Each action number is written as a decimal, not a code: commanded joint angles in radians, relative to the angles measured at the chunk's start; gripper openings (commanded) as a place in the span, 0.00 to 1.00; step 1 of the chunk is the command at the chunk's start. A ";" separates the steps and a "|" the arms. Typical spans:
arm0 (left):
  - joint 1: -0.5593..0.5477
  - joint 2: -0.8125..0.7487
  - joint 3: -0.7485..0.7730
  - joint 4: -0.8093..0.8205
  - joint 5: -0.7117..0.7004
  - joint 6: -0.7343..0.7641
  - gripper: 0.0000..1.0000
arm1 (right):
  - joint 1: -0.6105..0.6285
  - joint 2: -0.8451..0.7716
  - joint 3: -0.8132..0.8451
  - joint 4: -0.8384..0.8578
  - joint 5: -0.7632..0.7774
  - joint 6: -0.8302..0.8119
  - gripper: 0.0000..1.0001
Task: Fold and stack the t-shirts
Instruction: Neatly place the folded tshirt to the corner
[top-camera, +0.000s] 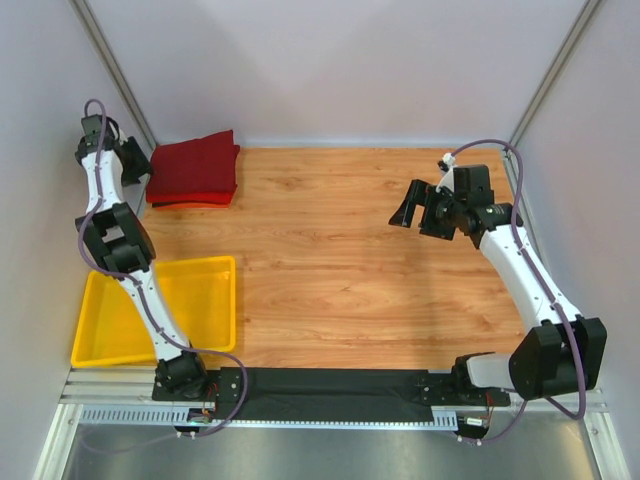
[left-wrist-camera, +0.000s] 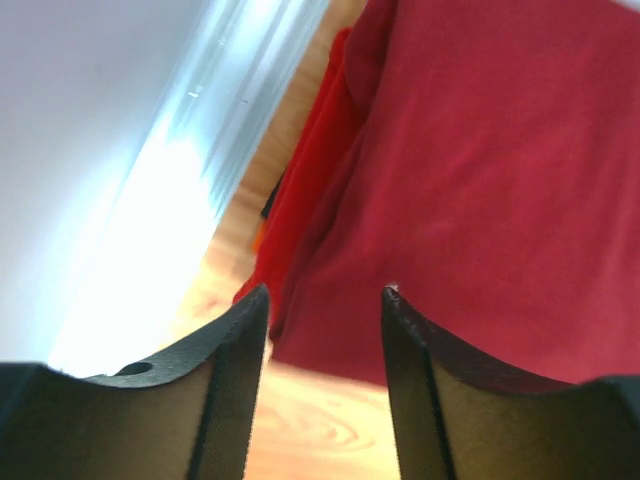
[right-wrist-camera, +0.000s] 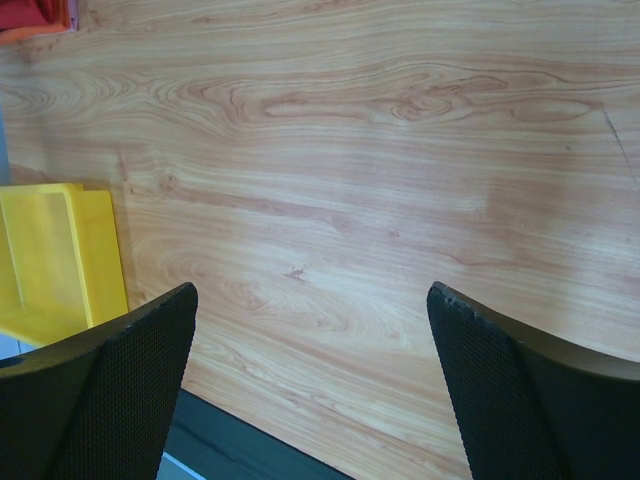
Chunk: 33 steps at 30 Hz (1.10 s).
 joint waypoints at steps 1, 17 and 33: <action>-0.002 -0.161 0.003 -0.017 -0.097 0.012 0.56 | 0.007 0.000 0.042 0.000 -0.024 -0.012 0.98; -0.317 -0.628 -0.487 0.109 0.298 -0.020 0.54 | 0.015 -0.132 0.017 -0.083 0.047 -0.025 1.00; -0.843 -1.098 -1.031 0.367 0.435 -0.077 0.99 | 0.013 -0.412 -0.084 -0.103 0.149 0.058 1.00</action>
